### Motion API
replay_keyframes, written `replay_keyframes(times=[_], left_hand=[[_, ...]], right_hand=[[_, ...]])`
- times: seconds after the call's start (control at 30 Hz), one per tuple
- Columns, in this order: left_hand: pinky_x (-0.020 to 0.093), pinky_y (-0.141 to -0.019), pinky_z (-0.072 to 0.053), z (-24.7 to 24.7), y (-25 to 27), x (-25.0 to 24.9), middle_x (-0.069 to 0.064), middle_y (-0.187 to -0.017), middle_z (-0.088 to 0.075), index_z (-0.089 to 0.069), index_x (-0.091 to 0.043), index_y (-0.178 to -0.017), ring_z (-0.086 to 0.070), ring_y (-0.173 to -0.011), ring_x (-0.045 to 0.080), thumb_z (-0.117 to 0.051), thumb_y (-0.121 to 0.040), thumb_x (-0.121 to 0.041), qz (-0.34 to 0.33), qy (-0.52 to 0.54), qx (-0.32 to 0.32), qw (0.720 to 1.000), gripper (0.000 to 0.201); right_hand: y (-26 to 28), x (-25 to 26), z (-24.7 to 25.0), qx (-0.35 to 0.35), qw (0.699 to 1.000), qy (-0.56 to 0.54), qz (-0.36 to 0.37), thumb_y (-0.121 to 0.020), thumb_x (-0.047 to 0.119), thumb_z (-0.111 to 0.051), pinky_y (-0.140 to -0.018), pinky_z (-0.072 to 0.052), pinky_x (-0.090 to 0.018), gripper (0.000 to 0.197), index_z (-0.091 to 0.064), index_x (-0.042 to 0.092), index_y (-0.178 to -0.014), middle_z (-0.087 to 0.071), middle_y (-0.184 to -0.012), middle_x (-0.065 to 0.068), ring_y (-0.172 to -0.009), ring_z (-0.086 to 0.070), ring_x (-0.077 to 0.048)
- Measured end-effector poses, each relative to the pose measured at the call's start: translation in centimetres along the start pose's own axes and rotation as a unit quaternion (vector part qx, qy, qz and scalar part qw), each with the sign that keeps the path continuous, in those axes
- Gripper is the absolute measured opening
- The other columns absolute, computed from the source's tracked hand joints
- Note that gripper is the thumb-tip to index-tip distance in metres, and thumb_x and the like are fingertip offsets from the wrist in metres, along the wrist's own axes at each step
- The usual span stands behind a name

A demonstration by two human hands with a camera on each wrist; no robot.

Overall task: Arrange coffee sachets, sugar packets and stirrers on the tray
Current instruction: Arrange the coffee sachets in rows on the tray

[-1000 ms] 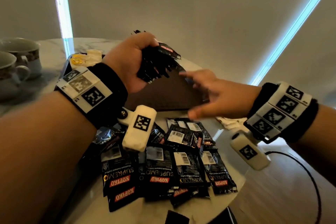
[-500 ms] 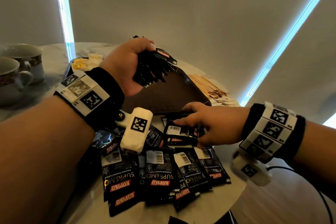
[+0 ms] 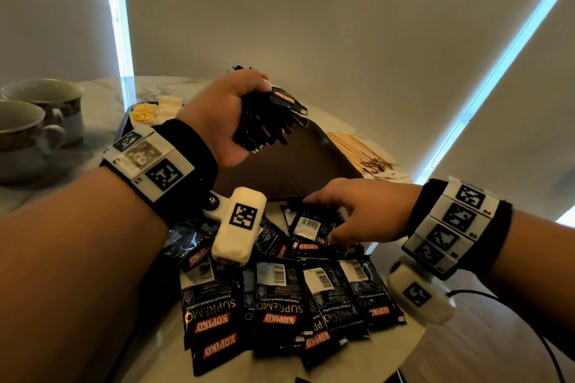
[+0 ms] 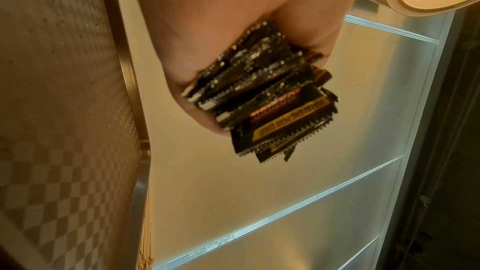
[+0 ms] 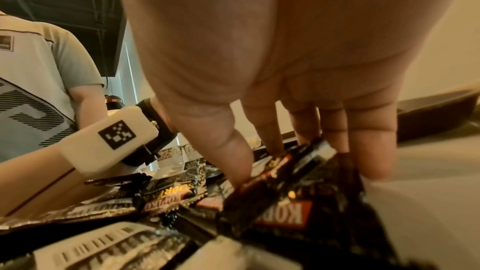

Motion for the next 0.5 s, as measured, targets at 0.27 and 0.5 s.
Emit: replay_keyframes(times=[0.27,0.5], left_hand=[[0.035,-0.071,-0.048,-0.1,0.2,0.1,0.013,-0.111,-0.053,-0.052,-0.018,-0.102,-0.06,-0.087,0.027,-0.048,-0.097,-0.014,0.01,-0.007,-0.003,1.0,0.008],[0.035,-0.069,-0.047,0.1,0.1,0.2,0.012,-0.108,-0.053,-0.052,-0.019,-0.099,-0.059,-0.083,0.025,-0.049,-0.097,-0.014,0.013,-0.006,-0.009,1.0,0.007]], right_hand=[[-0.7,0.3,-0.4,0.02,1.0,0.011,-0.003,-0.089,0.033,-0.073,-0.102,-0.042,-0.024,0.079,-0.03,0.029,-0.156,-0.038,-0.149,0.008,-0.126,-0.045,-0.01],[-1.3,-0.2,-0.7,0.033,0.998,-0.024,-0.038,-0.085,0.029,-0.078,-0.097,-0.053,-0.034,0.073,-0.039,0.029,-0.146,-0.045,-0.137,0.003,-0.111,-0.056,-0.015]])
Point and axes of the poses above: each hand's wrist, its own y-axis away from the middle knuckle, its own z-axis out of the back of the hand, x = y × z, the point moved 8 cm from there along -y, towards the middle knuckle
